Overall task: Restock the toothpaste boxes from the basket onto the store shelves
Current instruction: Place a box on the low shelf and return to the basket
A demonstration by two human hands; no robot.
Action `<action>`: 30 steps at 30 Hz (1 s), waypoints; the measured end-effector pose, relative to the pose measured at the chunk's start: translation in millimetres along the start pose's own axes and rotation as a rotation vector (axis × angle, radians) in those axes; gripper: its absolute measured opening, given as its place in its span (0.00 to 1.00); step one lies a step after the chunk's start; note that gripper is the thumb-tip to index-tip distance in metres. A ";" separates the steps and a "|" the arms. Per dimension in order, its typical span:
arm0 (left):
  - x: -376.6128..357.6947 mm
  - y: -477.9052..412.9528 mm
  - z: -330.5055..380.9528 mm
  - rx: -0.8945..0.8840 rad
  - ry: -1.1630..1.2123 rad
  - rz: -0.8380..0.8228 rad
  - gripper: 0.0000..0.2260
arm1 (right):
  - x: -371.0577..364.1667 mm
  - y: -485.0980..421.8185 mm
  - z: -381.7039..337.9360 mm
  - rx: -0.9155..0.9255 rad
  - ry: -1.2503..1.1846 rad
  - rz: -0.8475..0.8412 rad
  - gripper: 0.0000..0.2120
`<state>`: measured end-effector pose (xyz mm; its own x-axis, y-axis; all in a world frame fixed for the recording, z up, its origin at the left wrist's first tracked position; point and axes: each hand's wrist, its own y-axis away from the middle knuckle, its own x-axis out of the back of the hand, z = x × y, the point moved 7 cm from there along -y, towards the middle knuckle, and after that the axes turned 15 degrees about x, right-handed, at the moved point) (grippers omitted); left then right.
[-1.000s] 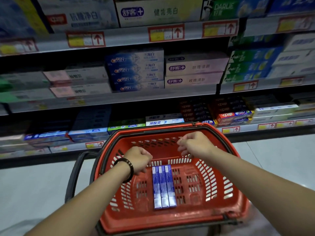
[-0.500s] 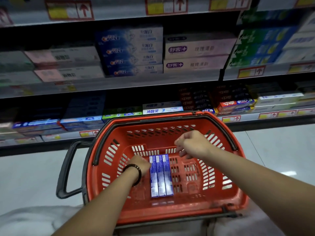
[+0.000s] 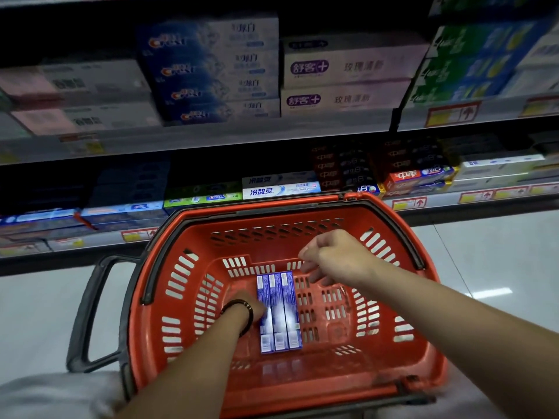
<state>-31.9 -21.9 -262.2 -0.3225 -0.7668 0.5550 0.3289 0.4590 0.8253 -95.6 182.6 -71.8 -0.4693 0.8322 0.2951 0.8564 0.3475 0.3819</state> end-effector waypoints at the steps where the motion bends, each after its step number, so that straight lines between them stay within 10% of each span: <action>1: -2.8 -3.3 0.7 0.010 -0.023 -0.012 0.10 | 0.7 -0.9 -0.5 0.000 -0.002 0.001 0.07; 21: -44.7 -54.3 0.3 0.120 0.025 -0.236 0.06 | 5.6 -9.5 -5.6 -0.004 -0.005 -0.014 0.07; 30: -45.6 -60.4 1.6 0.106 0.003 -0.186 0.20 | 5.7 -11.2 -8.7 -0.008 0.002 -0.017 0.07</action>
<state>-38.5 -13.9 -337.2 -0.3661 -0.8439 0.3922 0.1688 0.3543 0.9198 -109.8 179.7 -66.8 -0.4846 0.8251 0.2905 0.8464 0.3585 0.3937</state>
